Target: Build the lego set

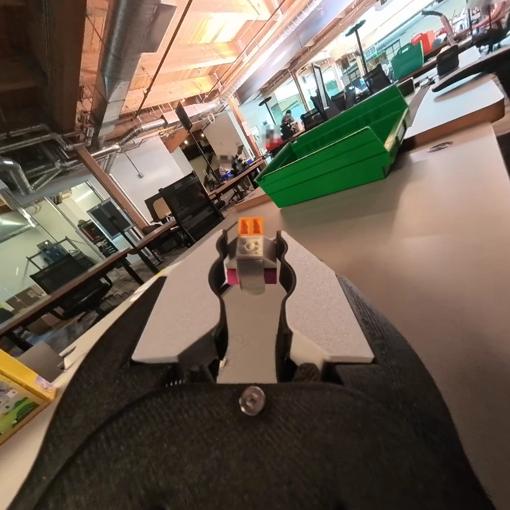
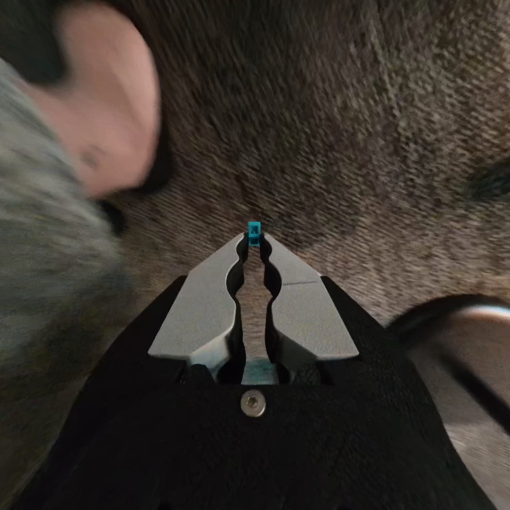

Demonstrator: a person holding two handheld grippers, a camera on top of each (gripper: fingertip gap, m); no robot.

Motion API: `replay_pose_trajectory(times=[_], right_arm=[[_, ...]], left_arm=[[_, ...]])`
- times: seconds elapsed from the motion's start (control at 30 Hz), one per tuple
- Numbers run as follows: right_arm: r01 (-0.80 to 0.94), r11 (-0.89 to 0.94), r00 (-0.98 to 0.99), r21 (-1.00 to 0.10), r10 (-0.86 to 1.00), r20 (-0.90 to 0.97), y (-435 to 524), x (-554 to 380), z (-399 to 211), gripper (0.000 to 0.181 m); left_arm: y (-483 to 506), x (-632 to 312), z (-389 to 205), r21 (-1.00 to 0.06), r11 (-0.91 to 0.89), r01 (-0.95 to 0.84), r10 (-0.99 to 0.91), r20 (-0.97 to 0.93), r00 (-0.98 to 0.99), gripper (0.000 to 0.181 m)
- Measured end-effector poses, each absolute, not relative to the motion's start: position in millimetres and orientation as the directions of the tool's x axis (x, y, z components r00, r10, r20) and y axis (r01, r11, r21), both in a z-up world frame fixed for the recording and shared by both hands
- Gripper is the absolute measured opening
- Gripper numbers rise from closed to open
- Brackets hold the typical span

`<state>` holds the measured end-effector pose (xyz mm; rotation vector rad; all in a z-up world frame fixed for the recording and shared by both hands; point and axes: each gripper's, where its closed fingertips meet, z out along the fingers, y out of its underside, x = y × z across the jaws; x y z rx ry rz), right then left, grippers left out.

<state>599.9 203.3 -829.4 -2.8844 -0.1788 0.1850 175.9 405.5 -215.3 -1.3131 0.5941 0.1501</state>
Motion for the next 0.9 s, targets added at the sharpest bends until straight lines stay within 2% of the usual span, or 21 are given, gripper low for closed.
replay_pose_trajectory(times=[0.07, 0.23, 0.33, 0.47, 0.57, 0.63, 0.7, 0.8, 0.9], right_arm=[[0.038, -0.959, 0.978, -0.28, 0.094, -0.189, 222, 588, -797, 0.006], [-0.017, -0.859, 0.978, -0.512, 0.092, -0.187, 284, 571, -692, 0.006], [-0.037, -0.74, 0.983, -0.672, 0.095, -0.16, 310, 559, -619, 0.006], [-0.06, -0.56, 0.987, -0.827, 0.091, -0.133, 308, 534, -528, 0.006], [0.042, -0.37, 0.983, -0.928, 0.183, -0.029, 295, 510, -457, 0.007], [0.171, -0.233, 0.961, -0.957, 0.253, 0.11, 292, 498, -412, 0.006], [0.223, -0.089, 0.945, -0.971, 0.265, 0.193, 302, 490, -360, 0.006], [0.137, 0.146, 0.946, -0.98, 0.274, 0.173, 337, 461, -269, 0.006], [0.042, 0.41, 0.911, -0.911, 0.36, 0.203, 377, 399, -180, 0.006]], left_arm=[[405, 176, -215, -0.846, 0.274, -0.458, -0.202, -0.516, 0.832, 0.034], [408, 158, -210, -0.865, 0.239, -0.442, -0.117, -0.477, 0.871, 0.034], [411, 149, -211, -0.886, 0.212, -0.412, -0.102, -0.44, 0.892, 0.034], [412, 146, -212, -0.911, 0.192, -0.365, -0.127, -0.392, 0.911, 0.034], [413, 145, -212, -0.911, 0.194, -0.365, -0.121, -0.391, 0.912, 0.034], [410, 145, -208, -0.907, 0.217, -0.361, -0.119, -0.392, 0.912, 0.034], [407, 145, -203, -0.905, 0.245, -0.347, -0.114, -0.383, 0.917, 0.034], [403, 155, -200, -0.905, 0.287, -0.313, -0.179, -0.372, 0.911, 0.034], [409, 168, -195, -0.899, 0.342, -0.273, -0.284, -0.376, 0.882, 0.034]])
